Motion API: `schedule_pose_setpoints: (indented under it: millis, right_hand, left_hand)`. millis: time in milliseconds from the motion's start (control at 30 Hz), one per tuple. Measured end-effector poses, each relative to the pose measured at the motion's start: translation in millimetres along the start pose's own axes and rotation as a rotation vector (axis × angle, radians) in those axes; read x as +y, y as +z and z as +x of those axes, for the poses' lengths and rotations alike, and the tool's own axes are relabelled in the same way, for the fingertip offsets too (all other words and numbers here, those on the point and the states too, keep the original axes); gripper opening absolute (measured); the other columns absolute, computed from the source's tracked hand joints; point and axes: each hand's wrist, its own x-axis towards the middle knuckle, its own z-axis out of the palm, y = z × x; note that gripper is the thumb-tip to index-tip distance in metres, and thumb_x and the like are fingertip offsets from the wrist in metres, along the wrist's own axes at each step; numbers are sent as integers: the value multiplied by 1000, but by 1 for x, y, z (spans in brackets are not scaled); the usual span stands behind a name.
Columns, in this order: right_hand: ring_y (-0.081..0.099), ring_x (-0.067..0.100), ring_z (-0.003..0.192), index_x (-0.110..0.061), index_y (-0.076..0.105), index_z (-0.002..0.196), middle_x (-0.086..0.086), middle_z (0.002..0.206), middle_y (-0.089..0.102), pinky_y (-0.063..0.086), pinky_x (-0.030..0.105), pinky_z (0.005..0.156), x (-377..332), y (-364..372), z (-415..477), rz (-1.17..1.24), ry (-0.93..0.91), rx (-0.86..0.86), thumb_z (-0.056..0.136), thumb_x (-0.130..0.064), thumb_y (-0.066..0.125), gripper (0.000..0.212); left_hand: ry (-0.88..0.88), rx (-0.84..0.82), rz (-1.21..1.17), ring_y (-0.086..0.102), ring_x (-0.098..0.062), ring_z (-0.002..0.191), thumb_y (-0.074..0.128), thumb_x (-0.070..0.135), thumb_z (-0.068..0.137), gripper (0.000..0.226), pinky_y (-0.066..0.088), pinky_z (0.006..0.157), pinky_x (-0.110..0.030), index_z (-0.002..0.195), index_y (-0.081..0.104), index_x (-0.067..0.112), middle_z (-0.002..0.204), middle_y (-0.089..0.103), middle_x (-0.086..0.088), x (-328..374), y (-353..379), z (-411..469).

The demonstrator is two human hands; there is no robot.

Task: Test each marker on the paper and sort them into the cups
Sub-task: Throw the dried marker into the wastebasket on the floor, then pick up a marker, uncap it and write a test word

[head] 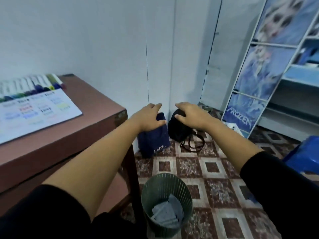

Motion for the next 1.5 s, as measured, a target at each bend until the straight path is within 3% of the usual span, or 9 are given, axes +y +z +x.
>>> schedule_pose_setpoints:
  millis: [367, 833, 933, 1067, 1167, 1233, 1333, 1500]
  right_hand:
    - [29, 18, 141, -16, 27, 149, 2, 154, 31, 27, 33, 112, -65, -85, 33, 23, -99, 122, 99, -36, 43, 56]
    - [29, 19, 140, -17, 28, 149, 4, 154, 31, 27, 32, 111, -197, -74, 71, 54, -339, 83, 99, -35, 44, 56]
    - [31, 20, 139, -17, 29, 148, 5, 153, 32, 28, 32, 110, -233, -65, 79, 69, -403, 67, 98, -34, 45, 56]
    - [46, 25, 125, -14, 42, 140, 9, 138, 49, 40, 36, 100, -284, -55, 82, 97, -481, 54, 97, -30, 47, 46]
    - [51, 24, 116, -16, 48, 133, 5, 125, 57, 42, 31, 89, -313, -40, 90, 61, -530, 62, 95, -36, 47, 43]
    - [50, 23, 119, -20, 47, 134, -1, 129, 56, 42, 33, 93, -333, -31, 93, 38, -573, 55, 95, -42, 45, 45]
    - [35, 19, 136, -21, 32, 147, -3, 149, 38, 33, 31, 103, -358, -21, 90, 59, -595, -15, 99, -37, 42, 52]
    - [35, 22, 137, -19, 30, 147, 6, 151, 34, 34, 37, 107, -397, 1, 95, 142, -660, -103, 99, -34, 44, 53]
  left_hand:
    - [-61, 169, 24, 31, -22, 137, 46, 53, 90, 75, 29, 109, -37, 148, 14, 19, 154, 21, -5, -12, -108, -15]
    - [-294, 238, 96, 34, -23, 135, 50, 53, 88, 75, 33, 108, -39, 147, 18, 21, 153, 24, -6, -115, -153, -106]
    - [-345, 281, 92, 38, -19, 131, 51, 49, 89, 69, 34, 104, -34, 146, 23, 20, 148, 31, -4, -140, -162, -139]
    - [-450, 286, 123, 40, -22, 129, 49, 48, 91, 65, 35, 100, -32, 144, 26, 19, 147, 32, -6, -170, -172, -179]
    - [-522, 275, 147, 38, -22, 132, 49, 51, 90, 69, 33, 104, -34, 146, 23, 19, 150, 28, -6, -192, -175, -204]
    - [-568, 290, 146, 37, -22, 132, 49, 51, 90, 70, 33, 105, -35, 146, 23, 19, 150, 29, -6, -208, -177, -222]
    - [-621, 302, 157, 35, -23, 133, 49, 49, 90, 67, 31, 106, -35, 146, 25, 18, 148, 30, -7, -225, -177, -246]
    - [-681, 303, 163, 38, -26, 130, 47, 41, 94, 51, 33, 102, -34, 137, 41, 15, 142, 39, -10, -256, -173, -278]
